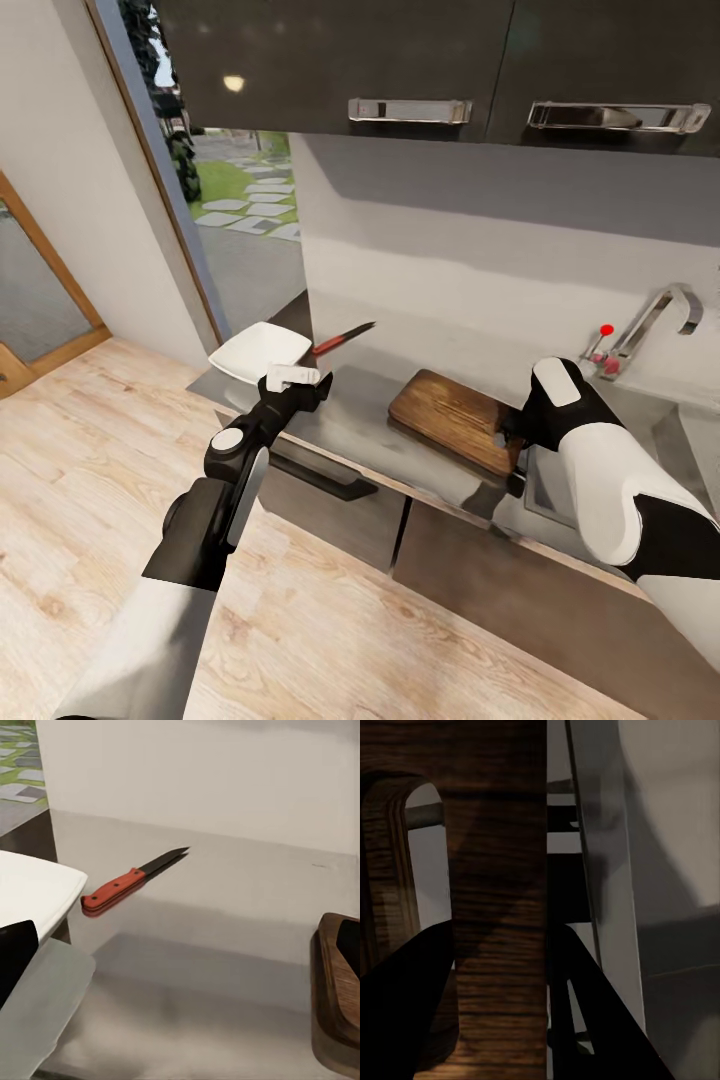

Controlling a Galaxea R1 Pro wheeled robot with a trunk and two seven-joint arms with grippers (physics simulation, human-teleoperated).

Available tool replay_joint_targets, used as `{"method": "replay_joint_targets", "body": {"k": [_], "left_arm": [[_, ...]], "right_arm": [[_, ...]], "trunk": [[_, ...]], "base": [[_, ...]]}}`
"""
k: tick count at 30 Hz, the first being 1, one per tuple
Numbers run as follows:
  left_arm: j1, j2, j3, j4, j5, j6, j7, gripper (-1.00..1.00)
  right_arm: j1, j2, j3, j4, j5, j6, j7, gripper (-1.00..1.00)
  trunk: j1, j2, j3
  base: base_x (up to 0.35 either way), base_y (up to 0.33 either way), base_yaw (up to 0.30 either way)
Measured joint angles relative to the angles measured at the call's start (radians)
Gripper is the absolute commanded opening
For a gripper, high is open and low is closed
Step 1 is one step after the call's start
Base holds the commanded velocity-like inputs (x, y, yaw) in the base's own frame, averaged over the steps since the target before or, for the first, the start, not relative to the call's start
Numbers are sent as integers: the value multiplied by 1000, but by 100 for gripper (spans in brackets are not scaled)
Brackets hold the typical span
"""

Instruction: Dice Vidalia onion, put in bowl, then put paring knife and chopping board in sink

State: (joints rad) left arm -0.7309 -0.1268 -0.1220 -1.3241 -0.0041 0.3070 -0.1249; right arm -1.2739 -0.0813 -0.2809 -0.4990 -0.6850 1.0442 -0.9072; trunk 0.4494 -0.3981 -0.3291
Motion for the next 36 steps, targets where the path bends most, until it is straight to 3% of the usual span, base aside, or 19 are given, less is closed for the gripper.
{"method": "replay_joint_targets", "body": {"k": [27, 36], "left_arm": [[0, 0, 0, 0, 0, 0, 0, 100], [0, 0, 1, 0, 0, 0, 0, 100]], "right_arm": [[2, 0, 1, 0, 1, 0, 0, -100], [3, 0, 1, 0, -3, -2, 0, -100]], "trunk": [[0, 0, 0], [0, 0, 0]], "base": [[0, 0, 0], [0, 115, 0]]}}
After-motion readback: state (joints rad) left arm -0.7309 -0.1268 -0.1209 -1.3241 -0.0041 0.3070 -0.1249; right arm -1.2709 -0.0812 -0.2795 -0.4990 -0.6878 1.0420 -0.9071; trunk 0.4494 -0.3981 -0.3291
